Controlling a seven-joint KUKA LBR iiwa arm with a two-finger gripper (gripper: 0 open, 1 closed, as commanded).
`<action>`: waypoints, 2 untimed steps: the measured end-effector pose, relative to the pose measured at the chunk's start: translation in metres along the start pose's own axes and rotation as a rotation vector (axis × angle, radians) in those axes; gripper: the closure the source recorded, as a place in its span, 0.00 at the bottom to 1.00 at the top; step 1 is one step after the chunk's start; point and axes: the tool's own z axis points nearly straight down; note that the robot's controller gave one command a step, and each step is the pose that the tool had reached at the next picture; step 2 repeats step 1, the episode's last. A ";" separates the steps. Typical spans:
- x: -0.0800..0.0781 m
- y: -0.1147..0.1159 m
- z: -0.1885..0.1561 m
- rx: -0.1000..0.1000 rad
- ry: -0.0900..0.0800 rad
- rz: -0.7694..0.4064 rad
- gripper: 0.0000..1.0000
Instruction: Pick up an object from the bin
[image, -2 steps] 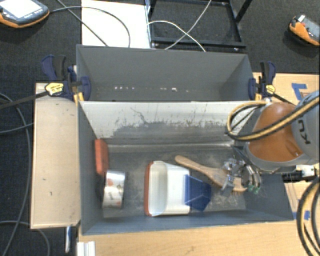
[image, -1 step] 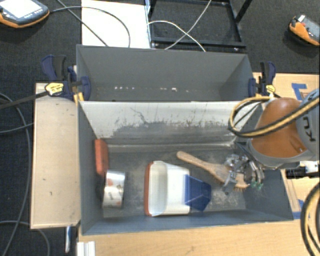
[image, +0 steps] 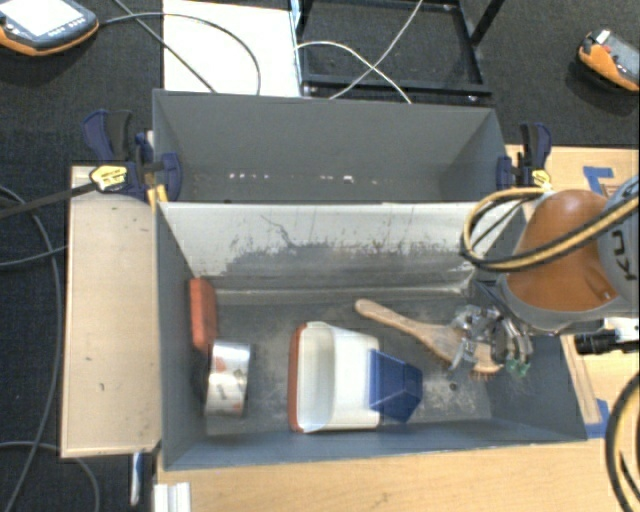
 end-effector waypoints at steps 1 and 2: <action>0.000 0.000 -0.009 0.000 0.000 -0.001 1.00; 0.000 0.000 -0.009 0.000 0.000 -0.001 1.00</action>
Offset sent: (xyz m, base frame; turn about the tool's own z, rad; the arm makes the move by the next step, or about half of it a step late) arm -0.0001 0.0000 0.0079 0.0000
